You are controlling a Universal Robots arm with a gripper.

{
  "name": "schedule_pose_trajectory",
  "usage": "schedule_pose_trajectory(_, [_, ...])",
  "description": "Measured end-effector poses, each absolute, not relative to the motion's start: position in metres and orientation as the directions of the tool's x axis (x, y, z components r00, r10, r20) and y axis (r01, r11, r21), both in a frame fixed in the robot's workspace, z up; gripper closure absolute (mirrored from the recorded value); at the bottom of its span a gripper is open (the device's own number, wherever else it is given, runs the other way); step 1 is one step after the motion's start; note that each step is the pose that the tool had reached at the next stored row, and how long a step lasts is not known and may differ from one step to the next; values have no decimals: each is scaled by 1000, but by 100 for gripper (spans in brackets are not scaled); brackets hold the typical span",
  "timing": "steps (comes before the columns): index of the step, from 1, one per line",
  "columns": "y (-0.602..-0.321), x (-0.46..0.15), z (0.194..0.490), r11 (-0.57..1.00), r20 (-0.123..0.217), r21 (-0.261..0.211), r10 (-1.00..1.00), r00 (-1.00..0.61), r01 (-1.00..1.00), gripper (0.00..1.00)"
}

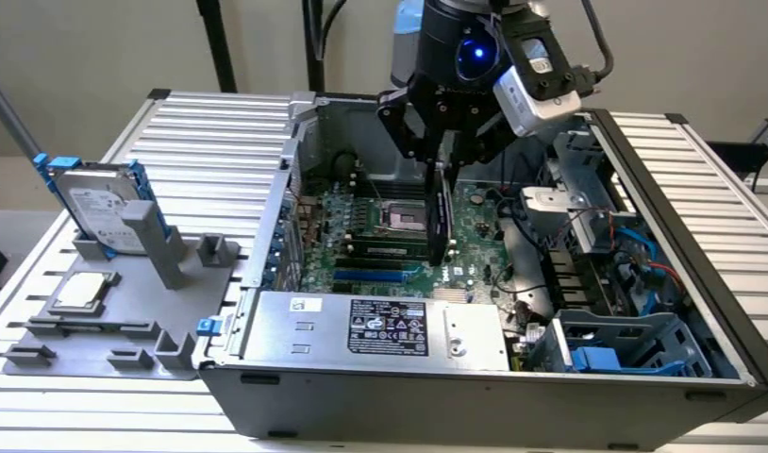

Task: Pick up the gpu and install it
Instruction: 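Pick up the gpu and move the gpu toward the slot, then insert the gpu into the slot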

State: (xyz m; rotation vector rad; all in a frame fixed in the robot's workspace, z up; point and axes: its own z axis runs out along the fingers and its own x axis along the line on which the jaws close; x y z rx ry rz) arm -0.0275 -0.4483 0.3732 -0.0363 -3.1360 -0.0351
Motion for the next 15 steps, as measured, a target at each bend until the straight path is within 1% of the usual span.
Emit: schedule_pose_trajectory(15, [-448,-19,372,1000,6,22,20,-1000,20,73])
